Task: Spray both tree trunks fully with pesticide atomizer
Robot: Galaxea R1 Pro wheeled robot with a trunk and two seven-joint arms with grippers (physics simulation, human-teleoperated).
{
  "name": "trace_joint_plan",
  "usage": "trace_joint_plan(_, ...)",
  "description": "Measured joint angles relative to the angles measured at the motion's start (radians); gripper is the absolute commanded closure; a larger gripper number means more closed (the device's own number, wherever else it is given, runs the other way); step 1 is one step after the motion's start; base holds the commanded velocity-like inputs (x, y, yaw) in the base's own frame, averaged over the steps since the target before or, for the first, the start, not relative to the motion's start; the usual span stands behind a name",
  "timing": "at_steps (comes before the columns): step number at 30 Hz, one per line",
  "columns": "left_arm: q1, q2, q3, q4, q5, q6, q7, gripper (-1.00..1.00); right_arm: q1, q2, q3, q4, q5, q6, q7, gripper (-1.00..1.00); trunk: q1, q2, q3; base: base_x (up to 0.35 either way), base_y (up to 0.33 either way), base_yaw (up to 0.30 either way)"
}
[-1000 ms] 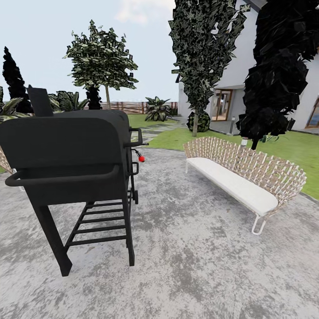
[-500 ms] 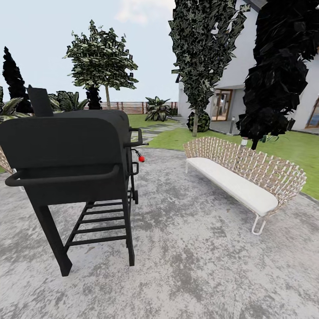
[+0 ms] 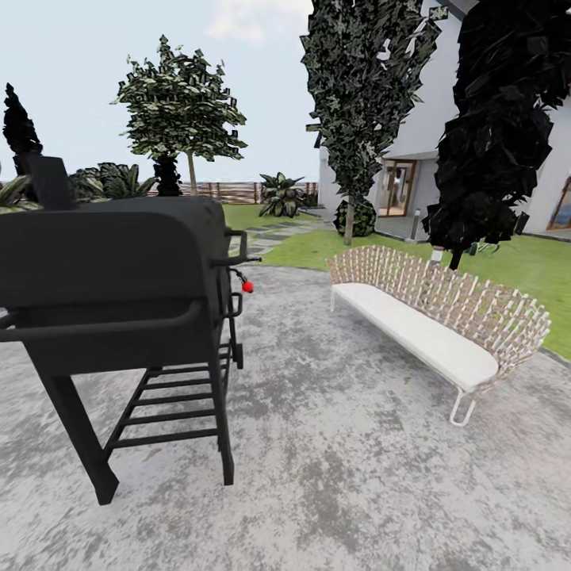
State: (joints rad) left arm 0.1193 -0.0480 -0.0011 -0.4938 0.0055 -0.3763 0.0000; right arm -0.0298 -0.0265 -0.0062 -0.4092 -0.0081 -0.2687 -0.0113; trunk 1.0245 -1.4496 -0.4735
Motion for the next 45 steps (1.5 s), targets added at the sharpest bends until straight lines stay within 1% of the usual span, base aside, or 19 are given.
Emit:
trace_joint_plan(17,0.000,0.001,0.000,0.003,-0.001,0.000,0.000,-1.00,0.000,0.000,0.000,0.001,0.001,-0.001,-0.001,-1.00,0.000,0.000,0.000,0.251,-0.197,0.017)
trace_joint_plan(22,0.000,0.001,0.000,0.003,-0.002,0.000,-0.001,-1.00,0.000,0.000,0.001,0.002,0.001,-0.001,-0.001,-1.00,0.000,0.000,0.000,0.253,-0.219,0.205)
trace_joint_plan(36,0.000,0.002,0.001,0.003,-0.002,0.000,-0.001,-1.00,0.000,0.003,0.002,0.003,0.002,-0.001,-0.001,-1.00,0.000,0.000,0.000,0.253,-0.240,0.288)
trace_joint_plan(45,0.000,0.002,0.001,0.003,-0.003,0.000,-0.001,-1.00,0.000,0.002,0.002,0.003,0.002,-0.001,0.000,-1.00,0.000,0.000,0.000,0.265,-0.241,0.073)
